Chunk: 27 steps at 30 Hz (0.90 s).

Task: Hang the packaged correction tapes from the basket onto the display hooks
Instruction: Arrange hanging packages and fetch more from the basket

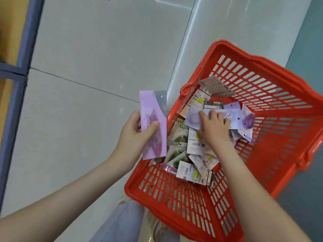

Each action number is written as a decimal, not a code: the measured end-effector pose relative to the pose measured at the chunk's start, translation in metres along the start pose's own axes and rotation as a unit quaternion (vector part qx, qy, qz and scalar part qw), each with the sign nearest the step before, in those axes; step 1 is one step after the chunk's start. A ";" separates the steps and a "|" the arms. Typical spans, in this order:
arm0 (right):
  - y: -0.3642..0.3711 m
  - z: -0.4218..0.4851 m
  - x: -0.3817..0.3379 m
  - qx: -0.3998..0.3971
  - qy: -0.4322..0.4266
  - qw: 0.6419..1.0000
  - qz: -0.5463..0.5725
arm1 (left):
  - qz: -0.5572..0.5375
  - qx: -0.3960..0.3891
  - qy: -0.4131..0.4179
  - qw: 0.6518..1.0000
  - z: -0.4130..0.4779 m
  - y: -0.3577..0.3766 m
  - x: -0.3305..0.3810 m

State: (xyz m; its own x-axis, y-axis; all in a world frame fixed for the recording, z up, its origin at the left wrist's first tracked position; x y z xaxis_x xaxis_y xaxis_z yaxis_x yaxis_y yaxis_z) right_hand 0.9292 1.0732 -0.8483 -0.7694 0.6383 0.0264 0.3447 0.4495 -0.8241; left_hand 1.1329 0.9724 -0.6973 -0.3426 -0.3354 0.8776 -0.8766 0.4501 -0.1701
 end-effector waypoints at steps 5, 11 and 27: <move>0.017 -0.057 0.036 -0.026 -0.094 0.993 0.072 | -0.023 -0.002 -0.034 0.999 -0.012 0.010 0.004; 0.037 -0.061 0.049 -0.009 0.070 0.949 0.308 | -0.037 0.029 -0.077 0.996 -0.011 0.015 -0.009; -0.081 -0.143 0.039 0.034 0.224 0.832 0.506 | 0.058 -0.052 0.026 0.997 -0.055 0.041 0.069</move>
State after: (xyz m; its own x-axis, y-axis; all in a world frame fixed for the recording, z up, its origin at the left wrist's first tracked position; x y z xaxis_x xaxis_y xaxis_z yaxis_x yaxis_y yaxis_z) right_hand 0.9486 1.1513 -0.6994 0.1804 0.8440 -0.5051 0.6508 -0.4875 -0.5821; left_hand 1.0920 1.0132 -0.6193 -0.4198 -0.2335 0.8771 -0.7907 0.5686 -0.2271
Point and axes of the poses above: each hand's wrist, its own z-axis towards the middle knuckle, its own y-axis out of the palm, x = y × z, the point moved 4 cm from there along z, towards the middle knuckle, and after that the axes turned 11 degrees about y, right-handed, at the moved point
